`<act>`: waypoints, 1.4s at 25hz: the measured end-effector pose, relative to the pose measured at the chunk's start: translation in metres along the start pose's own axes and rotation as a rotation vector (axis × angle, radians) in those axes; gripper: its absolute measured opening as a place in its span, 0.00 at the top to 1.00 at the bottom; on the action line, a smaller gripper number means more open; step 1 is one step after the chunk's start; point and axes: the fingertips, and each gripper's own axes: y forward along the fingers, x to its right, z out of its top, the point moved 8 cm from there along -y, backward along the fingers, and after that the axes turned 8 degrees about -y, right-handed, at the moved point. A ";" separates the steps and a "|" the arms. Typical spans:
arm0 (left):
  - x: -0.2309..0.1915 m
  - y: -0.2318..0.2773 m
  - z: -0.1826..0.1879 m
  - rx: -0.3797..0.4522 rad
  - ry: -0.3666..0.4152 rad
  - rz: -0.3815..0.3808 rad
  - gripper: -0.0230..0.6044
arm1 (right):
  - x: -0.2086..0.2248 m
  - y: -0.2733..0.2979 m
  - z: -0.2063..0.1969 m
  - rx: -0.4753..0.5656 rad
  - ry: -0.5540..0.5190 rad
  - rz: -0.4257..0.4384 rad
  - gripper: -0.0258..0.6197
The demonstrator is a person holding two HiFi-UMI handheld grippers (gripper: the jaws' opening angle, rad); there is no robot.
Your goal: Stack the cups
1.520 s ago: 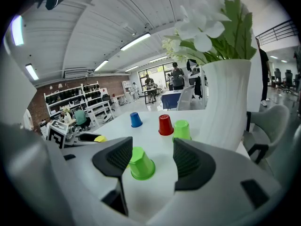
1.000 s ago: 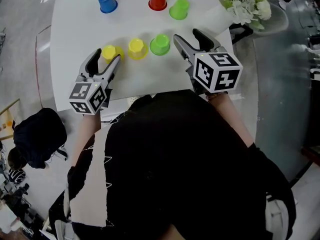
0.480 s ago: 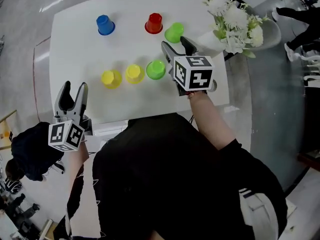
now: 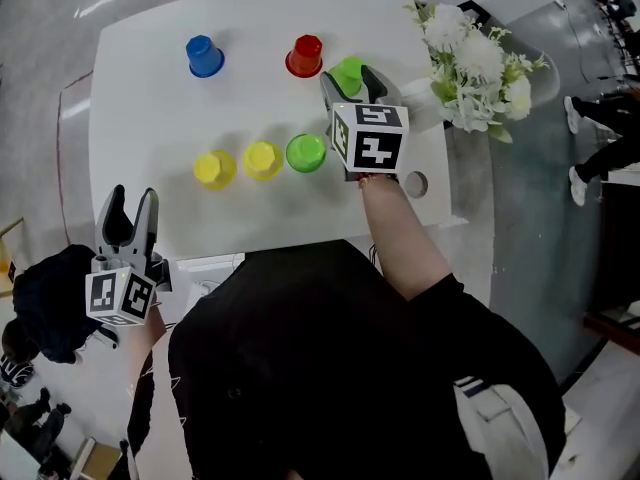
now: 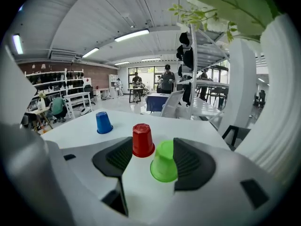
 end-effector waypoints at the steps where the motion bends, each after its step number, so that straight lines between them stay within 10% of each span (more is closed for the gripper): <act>1: 0.000 0.000 0.000 0.000 0.001 0.002 0.52 | 0.000 0.002 0.000 -0.002 0.002 -0.005 0.54; 35: 0.000 0.009 -0.007 -0.012 -0.012 -0.027 0.52 | 0.003 0.031 -0.005 -0.084 -0.049 -0.135 0.51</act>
